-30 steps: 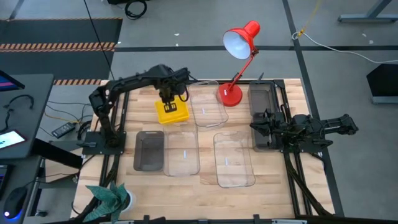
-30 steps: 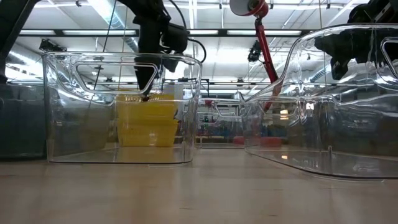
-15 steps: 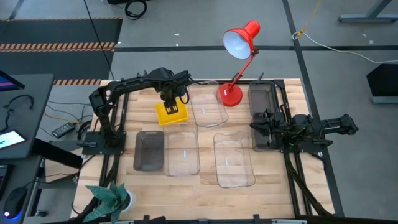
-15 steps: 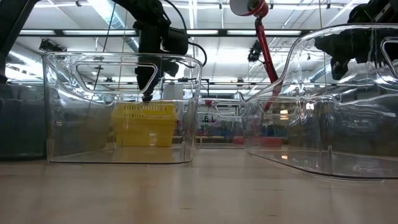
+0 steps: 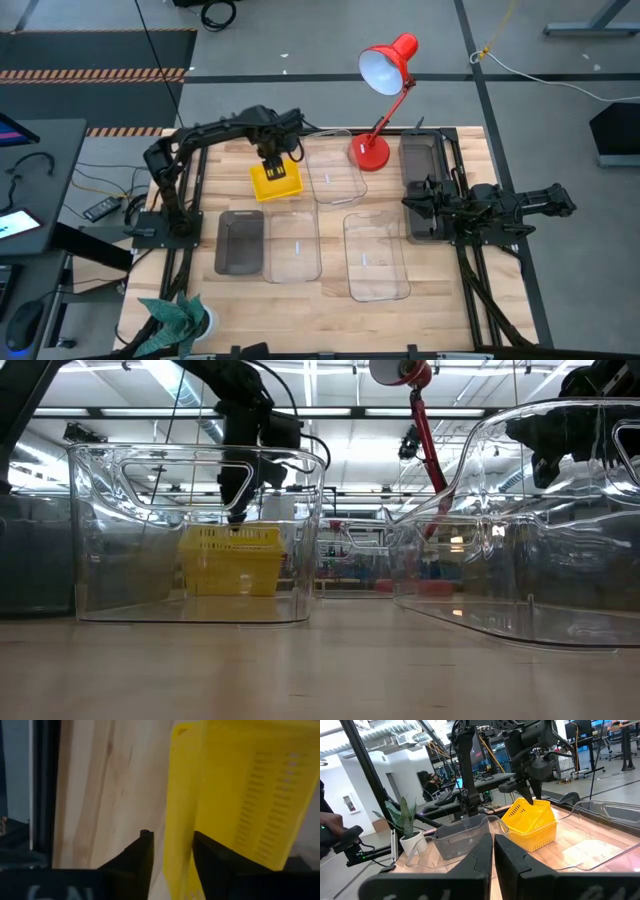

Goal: Stack baskets by color
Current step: Stack the top yellow bin on the bottom yellow bin

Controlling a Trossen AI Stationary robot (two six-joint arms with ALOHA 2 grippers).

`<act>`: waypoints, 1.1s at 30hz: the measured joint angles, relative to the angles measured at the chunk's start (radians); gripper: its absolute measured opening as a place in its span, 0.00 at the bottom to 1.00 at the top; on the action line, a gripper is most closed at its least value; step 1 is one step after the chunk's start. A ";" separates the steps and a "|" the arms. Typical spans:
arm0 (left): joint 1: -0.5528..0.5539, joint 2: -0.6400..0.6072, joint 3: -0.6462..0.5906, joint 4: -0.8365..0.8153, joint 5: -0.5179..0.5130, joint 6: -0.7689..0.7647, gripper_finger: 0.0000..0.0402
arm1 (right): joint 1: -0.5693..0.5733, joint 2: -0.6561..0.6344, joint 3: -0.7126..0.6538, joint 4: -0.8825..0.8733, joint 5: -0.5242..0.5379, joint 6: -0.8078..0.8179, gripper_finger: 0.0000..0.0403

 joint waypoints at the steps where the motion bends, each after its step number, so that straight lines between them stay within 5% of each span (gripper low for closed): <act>1: -0.004 0.001 -0.009 0.021 0.000 0.000 0.31 | 0.000 0.000 0.000 0.000 0.000 0.000 0.06; 9: -0.011 0.005 -0.105 0.099 -0.042 0.036 0.21 | 0.000 0.000 0.000 0.000 0.000 0.000 0.06; 16: 0.000 0.005 -0.112 0.108 0.044 0.040 0.02 | 0.000 0.000 0.000 0.000 0.000 0.000 0.06; 28: 0.027 0.005 -0.112 0.086 0.146 0.025 0.02 | 0.000 0.000 0.000 0.000 0.000 0.000 0.06; 33: 0.026 0.005 -0.112 0.098 0.147 0.025 0.14 | 0.000 0.000 0.000 0.000 0.000 0.000 0.06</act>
